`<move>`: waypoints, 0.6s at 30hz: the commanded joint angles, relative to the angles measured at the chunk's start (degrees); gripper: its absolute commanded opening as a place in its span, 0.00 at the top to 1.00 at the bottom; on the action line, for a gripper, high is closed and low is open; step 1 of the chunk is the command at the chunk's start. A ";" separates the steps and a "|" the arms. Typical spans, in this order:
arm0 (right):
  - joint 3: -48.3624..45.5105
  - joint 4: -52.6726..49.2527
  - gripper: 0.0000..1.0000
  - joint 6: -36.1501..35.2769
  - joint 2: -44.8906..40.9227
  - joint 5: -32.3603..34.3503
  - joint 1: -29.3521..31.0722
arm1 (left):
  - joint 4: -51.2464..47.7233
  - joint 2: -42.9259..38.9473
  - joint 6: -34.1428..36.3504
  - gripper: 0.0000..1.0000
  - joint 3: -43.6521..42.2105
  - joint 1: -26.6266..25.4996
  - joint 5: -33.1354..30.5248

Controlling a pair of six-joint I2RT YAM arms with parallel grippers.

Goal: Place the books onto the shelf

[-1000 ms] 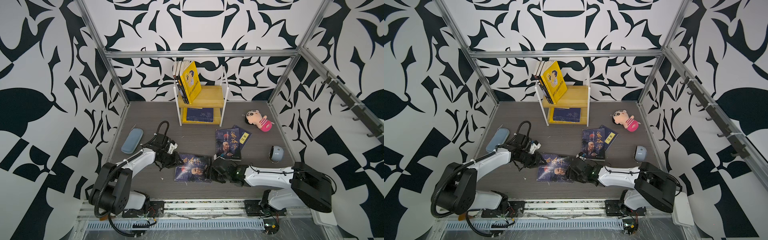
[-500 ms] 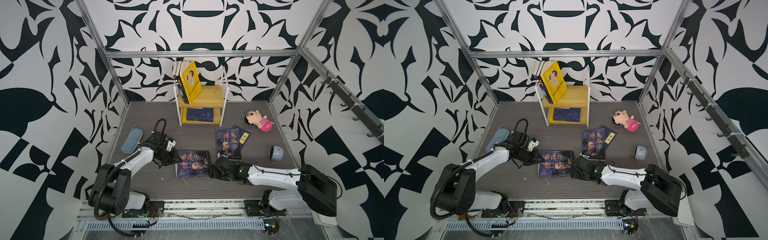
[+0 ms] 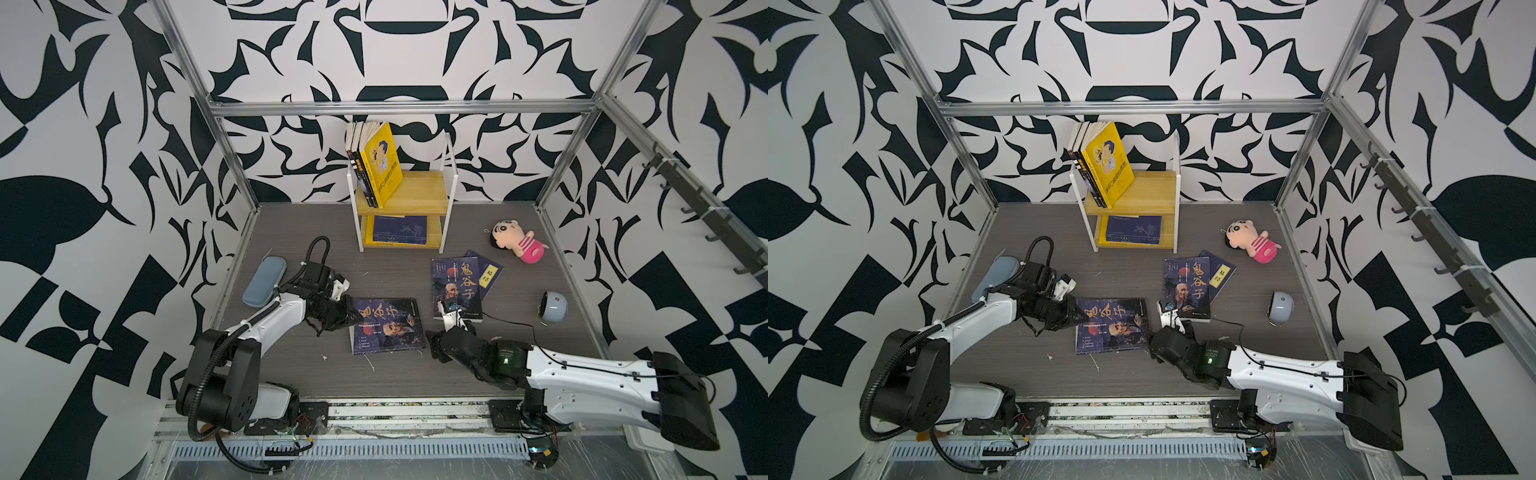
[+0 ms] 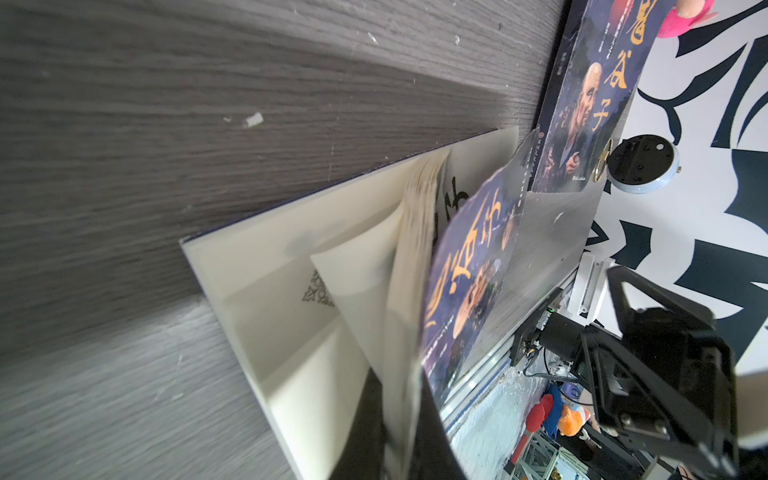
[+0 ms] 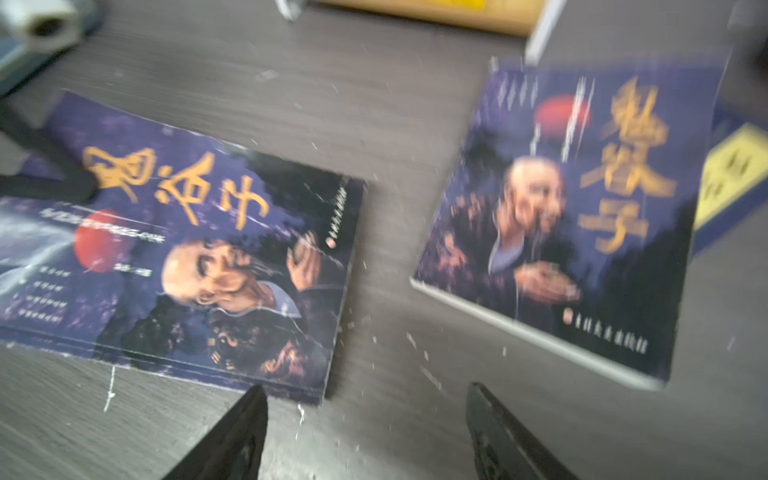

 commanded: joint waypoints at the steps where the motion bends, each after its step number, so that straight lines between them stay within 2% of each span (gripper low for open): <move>1: -1.34 10.35 0.22 -15.36 0.25 10.49 3.41 | 0.06 -0.70 -1.25 1.00 1.57 0.29 1.29; 6: -2.48 22.47 0.20 -33.43 6.01 7.95 8.59 | 0.15 -0.89 -1.37 1.00 1.59 0.32 1.57; 9: -1.76 25.61 0.18 -41.21 10.81 5.95 11.01 | -0.01 -1.04 -1.28 1.00 1.37 0.34 1.52; 12: -0.44 27.06 0.15 -45.82 15.68 4.12 12.56 | 0.24 -0.90 -1.36 1.00 1.27 0.29 1.44; 18: 1.74 33.33 0.11 -50.15 24.92 5.03 12.99 | 0.25 -1.28 -1.43 1.00 0.75 0.45 1.45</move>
